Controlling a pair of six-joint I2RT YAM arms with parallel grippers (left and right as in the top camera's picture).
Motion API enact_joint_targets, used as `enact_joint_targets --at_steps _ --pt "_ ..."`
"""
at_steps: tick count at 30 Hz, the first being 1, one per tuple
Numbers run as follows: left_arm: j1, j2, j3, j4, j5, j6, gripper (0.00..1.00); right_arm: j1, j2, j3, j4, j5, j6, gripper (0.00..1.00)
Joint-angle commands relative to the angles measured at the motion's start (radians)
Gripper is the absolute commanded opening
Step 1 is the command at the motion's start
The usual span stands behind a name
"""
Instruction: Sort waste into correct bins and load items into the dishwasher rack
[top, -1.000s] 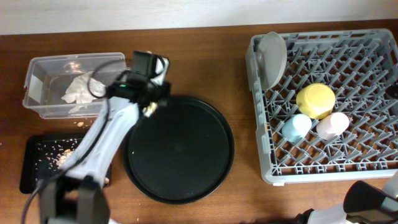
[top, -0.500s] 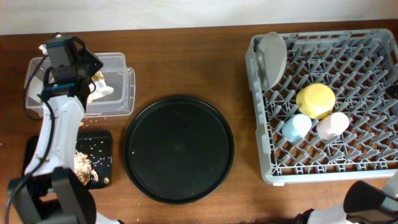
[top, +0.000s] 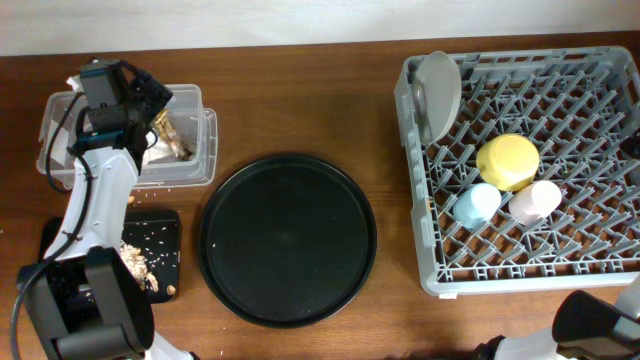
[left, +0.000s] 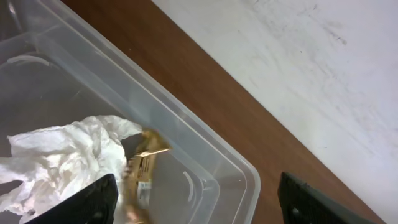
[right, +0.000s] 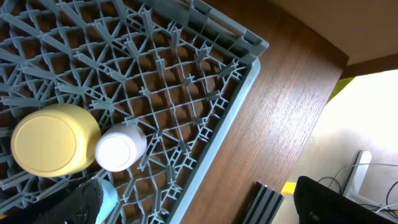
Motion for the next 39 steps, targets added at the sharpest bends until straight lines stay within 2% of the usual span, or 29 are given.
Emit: enact_joint_targets --at_steps 1,6,13,20,22,24,28,34,39 --pt "0.003 -0.051 0.002 0.003 0.019 0.002 0.82 -0.002 0.003 -0.004 -0.003 0.018 0.011 0.99" --pt "0.003 -0.222 0.002 -0.089 0.077 0.005 0.84 -0.002 0.003 -0.004 -0.003 0.018 0.011 0.99" --pt "0.003 -0.505 0.002 -0.658 0.09 0.011 0.92 -0.002 0.003 -0.005 -0.003 0.018 0.011 0.99" --pt "-0.001 -0.71 -0.077 -0.934 0.113 0.013 0.92 -0.002 0.003 -0.004 -0.003 0.018 0.011 0.99" --pt "-0.001 -0.75 -0.083 -1.061 0.113 0.012 0.99 -0.002 0.003 -0.004 -0.003 0.018 0.011 0.99" --pt "-0.001 -0.777 -0.083 -1.186 0.133 0.012 0.99 -0.002 0.003 -0.005 -0.003 0.018 0.011 0.99" --pt "-0.001 -0.795 -0.083 -1.302 0.142 0.013 0.99 -0.002 0.003 -0.005 -0.003 0.018 0.011 0.99" --pt "-0.001 -0.795 -0.083 -1.32 0.142 0.013 0.99 -0.002 0.003 -0.005 -0.003 0.018 0.011 0.99" --pt "-0.001 -0.8 -0.082 -1.4 0.131 0.039 0.99 -0.002 0.003 -0.004 -0.003 0.018 0.011 0.99"
